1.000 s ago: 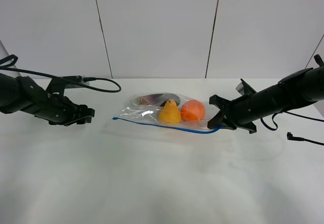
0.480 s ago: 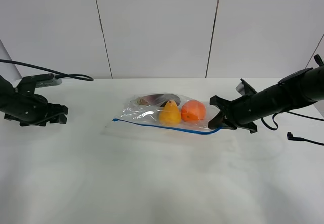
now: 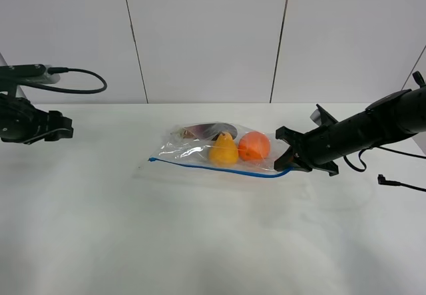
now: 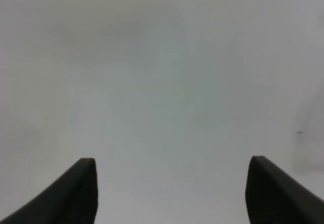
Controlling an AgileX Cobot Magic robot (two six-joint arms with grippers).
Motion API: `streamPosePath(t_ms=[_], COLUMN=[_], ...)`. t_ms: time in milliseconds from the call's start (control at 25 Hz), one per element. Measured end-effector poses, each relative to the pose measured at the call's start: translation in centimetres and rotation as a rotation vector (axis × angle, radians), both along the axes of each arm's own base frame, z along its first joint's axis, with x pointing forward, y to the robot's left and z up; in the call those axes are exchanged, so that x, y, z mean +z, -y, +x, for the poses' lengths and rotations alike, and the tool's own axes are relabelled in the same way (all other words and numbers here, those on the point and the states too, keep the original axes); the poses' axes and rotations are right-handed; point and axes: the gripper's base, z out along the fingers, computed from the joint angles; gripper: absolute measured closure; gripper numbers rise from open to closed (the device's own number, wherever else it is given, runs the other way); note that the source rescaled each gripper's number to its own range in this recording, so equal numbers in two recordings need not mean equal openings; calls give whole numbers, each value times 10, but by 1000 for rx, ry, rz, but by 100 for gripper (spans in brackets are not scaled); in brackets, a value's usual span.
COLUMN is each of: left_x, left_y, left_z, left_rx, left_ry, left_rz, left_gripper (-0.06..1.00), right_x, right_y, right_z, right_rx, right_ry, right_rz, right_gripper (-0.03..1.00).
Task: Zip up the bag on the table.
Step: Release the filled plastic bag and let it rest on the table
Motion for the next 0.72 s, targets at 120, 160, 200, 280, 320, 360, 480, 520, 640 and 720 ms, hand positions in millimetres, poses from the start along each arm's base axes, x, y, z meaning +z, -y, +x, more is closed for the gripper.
streamPosePath(t_ms=[120,160,200,280,320,360,480,520,640,720], left_x=[23,33,42,59,67,74,95,100,114,120], left_y=[3,5,8,16,20,24,33,34,35,35], left_z=[-17,-22,-27,-36,-41,-46,-63,-68,-88,-102], left_rx=[-8,-17,-31,-63,-77,-95,-135,-139,-139,-136], left_ry=[86,123,161,223,252,273,350,374,445,490], left_rz=[23,36,48,62,65,66,83,89,101,108], left_gripper=[27,27,27,27,27,27,27,27,27,27], right_x=[0,0,0,0,0,0,-1,-1,-1,-1], right_y=[0,0,0,0,0,0,-1,-1,-1,-1], right_z=[0,-1,-1,-1,-1,-2,-3,-3,-3,-3], right_rx=[6,8,10,16,21,24,35,38,42,43], right_ry=[-1,-2,-2,-4,-5,-6,-10,-11,-13,-14], right_rz=[-2,-3,-3,-4,-6,-6,-5,-5,-4,-3], right_gripper=[97,97,97,97,97,97,97,97,97,97])
